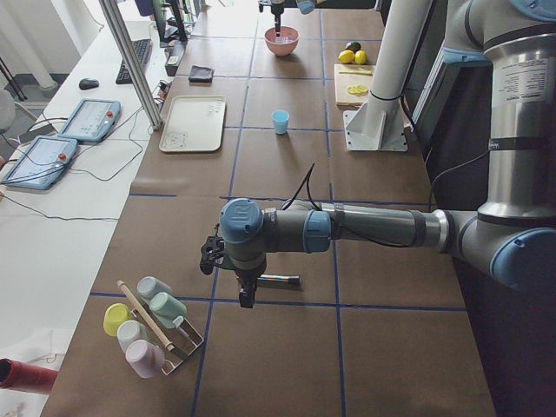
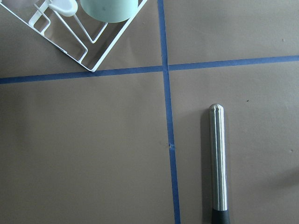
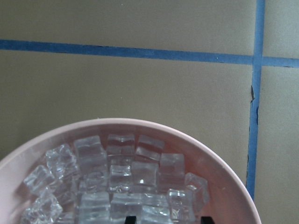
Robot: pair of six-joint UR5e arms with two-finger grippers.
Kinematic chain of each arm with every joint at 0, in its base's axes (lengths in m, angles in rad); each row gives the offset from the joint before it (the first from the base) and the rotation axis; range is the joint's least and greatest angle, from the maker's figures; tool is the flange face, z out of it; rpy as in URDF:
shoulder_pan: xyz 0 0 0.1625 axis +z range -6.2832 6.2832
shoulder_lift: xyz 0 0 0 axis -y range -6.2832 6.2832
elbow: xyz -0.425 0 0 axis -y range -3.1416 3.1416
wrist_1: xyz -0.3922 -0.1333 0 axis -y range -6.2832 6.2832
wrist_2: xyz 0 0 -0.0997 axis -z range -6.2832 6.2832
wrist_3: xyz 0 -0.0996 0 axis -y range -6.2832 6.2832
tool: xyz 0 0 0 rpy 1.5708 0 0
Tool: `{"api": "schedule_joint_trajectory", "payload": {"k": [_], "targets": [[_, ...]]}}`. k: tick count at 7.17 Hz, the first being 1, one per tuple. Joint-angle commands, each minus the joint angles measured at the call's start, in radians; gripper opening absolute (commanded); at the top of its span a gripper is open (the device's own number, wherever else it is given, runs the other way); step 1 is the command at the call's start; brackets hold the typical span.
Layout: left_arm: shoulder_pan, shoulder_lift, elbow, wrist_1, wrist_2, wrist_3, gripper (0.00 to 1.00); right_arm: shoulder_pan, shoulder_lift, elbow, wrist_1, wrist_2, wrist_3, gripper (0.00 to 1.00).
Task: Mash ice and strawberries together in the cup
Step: 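Close the right gripper on an ice cube and lift it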
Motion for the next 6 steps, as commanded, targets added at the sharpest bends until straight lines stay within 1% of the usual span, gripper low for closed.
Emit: {"api": "schedule_joint_trajectory", "payload": {"k": [1, 2, 3, 4, 5, 6], "targets": [[-0.002, 0.000, -0.001, 0.000, 0.000, 0.000, 1.00, -0.009, 0.002, 0.000, 0.000, 0.002, 0.000, 0.55], [-0.002, 0.000, -0.001, 0.000, 0.000, 0.000, 1.00, -0.009, 0.003, 0.000, 0.000, 0.002, 0.000, 0.55], [-0.002, 0.000, -0.001, 0.000, 0.000, 0.000, 1.00, -0.009, 0.005, 0.000, 0.000, 0.002, 0.000, 0.46], [-0.002, 0.000, -0.001, 0.000, 0.000, 0.000, 1.00, -0.009, 0.003, 0.006, 0.000, 0.002, 0.000, 0.18], [-0.002, 0.000, 0.001, 0.000, 0.000, 0.000, 1.00, -0.007, 0.000, 0.009, 0.000, 0.002, -0.001, 0.02], [-0.002, 0.000, 0.000, 0.000, 0.000, 0.000, 1.00, -0.007, -0.003, 0.012, 0.002, 0.001, -0.004, 0.00]]}}
